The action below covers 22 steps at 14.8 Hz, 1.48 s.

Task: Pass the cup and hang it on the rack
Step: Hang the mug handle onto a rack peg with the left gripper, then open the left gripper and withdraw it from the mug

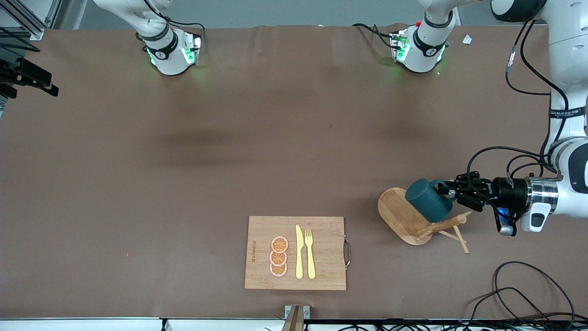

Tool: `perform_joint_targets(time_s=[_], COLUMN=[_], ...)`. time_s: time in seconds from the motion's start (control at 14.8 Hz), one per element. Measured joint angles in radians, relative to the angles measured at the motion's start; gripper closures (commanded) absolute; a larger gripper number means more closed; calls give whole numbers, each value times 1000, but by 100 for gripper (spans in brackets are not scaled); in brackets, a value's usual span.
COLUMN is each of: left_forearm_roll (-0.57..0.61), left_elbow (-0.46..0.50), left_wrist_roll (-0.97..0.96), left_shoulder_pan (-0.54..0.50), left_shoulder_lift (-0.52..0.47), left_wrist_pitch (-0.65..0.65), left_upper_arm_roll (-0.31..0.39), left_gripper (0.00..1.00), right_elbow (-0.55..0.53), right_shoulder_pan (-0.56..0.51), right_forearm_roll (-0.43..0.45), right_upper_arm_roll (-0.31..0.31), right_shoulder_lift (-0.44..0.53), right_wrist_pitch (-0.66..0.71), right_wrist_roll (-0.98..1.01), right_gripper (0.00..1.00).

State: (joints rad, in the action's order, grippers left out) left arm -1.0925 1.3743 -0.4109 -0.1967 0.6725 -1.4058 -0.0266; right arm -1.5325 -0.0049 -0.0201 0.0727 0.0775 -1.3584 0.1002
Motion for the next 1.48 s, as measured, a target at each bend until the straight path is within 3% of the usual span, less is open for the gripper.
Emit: perform_joint_targets(time_s=[0.13,0.27,0.61,0.74,1.08,1.48], left_forearm_roll=[0,0,0,0,58,211], left_elbow=[0,0,-4,-14,-48,-57], left_wrist_roll=[11,23,26,26,24,-82], left_shoulder_pan=[-4,-5,-5,-5,-6,-3], left_shoulder_lift=[6,10,12,12,-29,-174], left_wrist_pitch=[0,0,0,0,4,26], left_upper_arm_roll=[0,0,-1,-1,-2,-11], left_gripper=[86,67,37,0,0,0], right_elbow=[0,0,0,0,0,0], right_shoulder_pan=[0,0,0,0,0,0], right_forearm_roll=[0,1,1,4,6,5], right_upper_arm_roll=[0,0,0,0,0,1], right_shoulder_lift=[0,0,0,0,0,0], right_wrist_pitch=[1,1,1,1,1,-2], right_wrist_roll=[3,4,5,6,6,6], right_gripper=[0,0,0,0,0,0])
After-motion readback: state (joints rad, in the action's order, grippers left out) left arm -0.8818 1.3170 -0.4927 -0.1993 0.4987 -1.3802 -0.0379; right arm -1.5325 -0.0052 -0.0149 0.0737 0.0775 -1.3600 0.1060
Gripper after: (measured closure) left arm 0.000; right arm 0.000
